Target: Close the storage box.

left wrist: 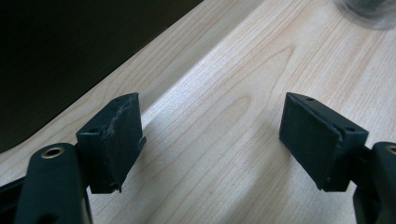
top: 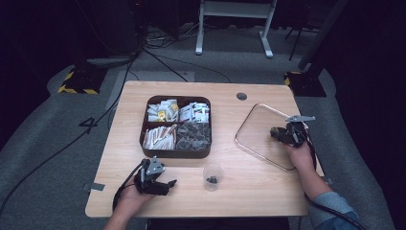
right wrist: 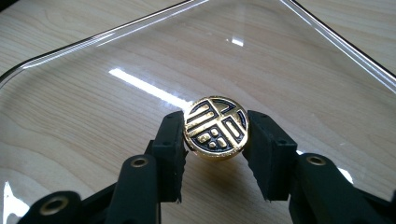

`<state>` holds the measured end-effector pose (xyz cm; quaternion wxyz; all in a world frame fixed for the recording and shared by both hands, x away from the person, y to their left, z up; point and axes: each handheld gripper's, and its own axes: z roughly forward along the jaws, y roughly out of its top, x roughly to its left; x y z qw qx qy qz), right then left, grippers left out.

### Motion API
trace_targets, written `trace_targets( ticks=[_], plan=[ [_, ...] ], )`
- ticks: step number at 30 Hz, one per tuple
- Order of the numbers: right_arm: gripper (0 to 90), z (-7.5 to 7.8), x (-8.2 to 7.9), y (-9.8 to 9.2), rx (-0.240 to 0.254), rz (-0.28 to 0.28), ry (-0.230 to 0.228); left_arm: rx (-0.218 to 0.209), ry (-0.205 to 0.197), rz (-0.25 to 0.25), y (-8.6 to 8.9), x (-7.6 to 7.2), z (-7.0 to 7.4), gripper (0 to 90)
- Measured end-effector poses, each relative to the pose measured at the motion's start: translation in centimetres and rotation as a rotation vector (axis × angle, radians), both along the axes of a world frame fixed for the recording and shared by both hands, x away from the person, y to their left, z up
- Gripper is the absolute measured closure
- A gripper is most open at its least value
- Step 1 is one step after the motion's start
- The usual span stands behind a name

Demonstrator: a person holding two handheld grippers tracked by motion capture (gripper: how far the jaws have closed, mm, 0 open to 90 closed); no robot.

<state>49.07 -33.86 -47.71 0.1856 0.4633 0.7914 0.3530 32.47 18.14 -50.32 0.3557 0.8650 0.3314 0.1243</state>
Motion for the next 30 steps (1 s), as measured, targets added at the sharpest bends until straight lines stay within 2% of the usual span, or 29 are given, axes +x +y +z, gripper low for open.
trace_targets(
  ticks=[10, 11, 19, 24, 30],
  plan=[
    [58.8, 2.5, -0.4, 0.1, 0.0, 0.004, -0.013, 0.004, 0.006, 0.01, -0.2, 0.2, 0.0, 17.9],
    [58.8, 3.2, -0.5, 0.1, 0.002, 0.006, -0.023, 0.006, 0.007, 0.012, -0.2, 0.2, 0.0, 17.8],
    [58.8, 5.4, -0.9, 0.4, 0.021, 0.032, -0.073, 0.006, 0.006, 0.019, -0.2, 0.2, 0.0, 17.5],
    [58.7, 6.6, -1.2, 0.7, 0.044, 0.051, -0.092, 0.006, 0.007, 0.019, -0.3, 0.2, 0.0, 17.3],
    [58.7, 7.9, -1.2, 1.4, 0.044, 0.077, -0.108, 0.007, 0.008, 0.018, -0.3, 0.2, 0.0, 17.2]
  ],
)
